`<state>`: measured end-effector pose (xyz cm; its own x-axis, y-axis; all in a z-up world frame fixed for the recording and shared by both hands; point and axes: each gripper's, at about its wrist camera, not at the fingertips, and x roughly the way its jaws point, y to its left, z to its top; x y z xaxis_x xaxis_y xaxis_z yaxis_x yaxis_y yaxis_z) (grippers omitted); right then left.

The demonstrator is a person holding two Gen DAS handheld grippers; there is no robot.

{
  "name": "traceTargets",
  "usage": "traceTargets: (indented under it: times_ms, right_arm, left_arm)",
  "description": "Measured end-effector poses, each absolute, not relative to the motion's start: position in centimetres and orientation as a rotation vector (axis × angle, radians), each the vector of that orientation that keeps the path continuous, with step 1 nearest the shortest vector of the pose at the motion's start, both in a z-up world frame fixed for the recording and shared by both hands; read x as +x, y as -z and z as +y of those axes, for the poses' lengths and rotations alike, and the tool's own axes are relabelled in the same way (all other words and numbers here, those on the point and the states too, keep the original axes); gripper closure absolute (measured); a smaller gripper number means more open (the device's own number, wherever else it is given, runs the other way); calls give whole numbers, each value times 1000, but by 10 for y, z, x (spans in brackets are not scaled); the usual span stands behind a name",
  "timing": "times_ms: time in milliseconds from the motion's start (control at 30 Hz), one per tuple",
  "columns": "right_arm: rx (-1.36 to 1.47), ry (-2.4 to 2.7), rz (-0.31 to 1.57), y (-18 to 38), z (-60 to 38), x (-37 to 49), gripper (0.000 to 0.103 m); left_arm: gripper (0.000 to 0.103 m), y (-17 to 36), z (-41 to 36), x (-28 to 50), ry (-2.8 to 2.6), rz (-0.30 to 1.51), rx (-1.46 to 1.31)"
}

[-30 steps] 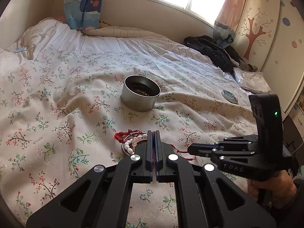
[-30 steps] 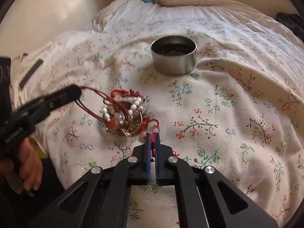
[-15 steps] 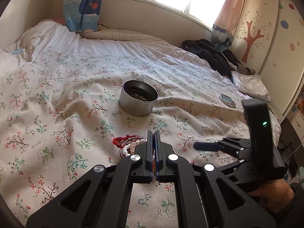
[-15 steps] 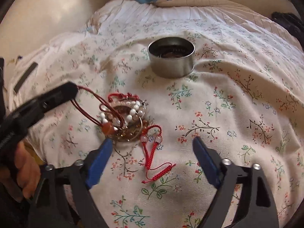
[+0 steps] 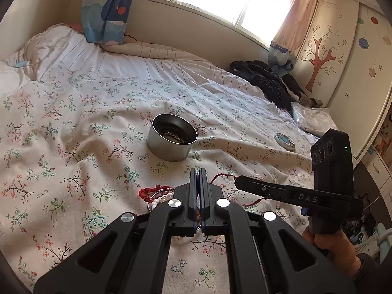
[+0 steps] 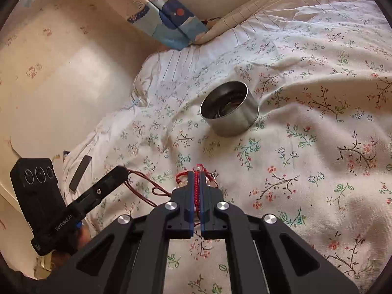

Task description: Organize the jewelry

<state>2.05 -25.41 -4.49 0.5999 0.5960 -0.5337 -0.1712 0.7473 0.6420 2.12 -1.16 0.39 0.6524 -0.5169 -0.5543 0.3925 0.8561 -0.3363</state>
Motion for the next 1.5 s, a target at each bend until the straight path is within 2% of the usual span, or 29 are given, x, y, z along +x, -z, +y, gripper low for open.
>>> traceTargets:
  times_ms: [533, 1033, 1167, 1200, 1267, 1333, 1433, 1500]
  right_arm:
    - [732, -393, 541, 5, -280, 52, 99]
    - [755, -338, 503, 19, -291, 110, 99]
    - [752, -342, 524, 25, -287, 127, 99]
    - [750, -347, 534, 27, -285, 131, 99]
    - [741, -360, 553, 31, -279, 140, 99]
    - [737, -381, 573, 34, -272, 147, 99]
    - [731, -414, 603, 39, -259, 160, 99]
    - [735, -463, 645, 45, -249, 170, 99]
  left_arm:
    - [101, -24, -38, 72, 560, 658, -247]
    - [101, -16, -68, 168, 542, 679, -320]
    - [100, 12, -71, 199, 470, 791, -324]
    - [99, 21, -70, 206, 437, 823, -327]
    - [88, 36, -63, 212, 402, 885, -345]
    - [70, 40, -51, 211, 344, 875, -360]
    - [51, 31, -30, 205, 273, 811, -402]
    - [47, 25, -19, 200, 237, 772, -419]
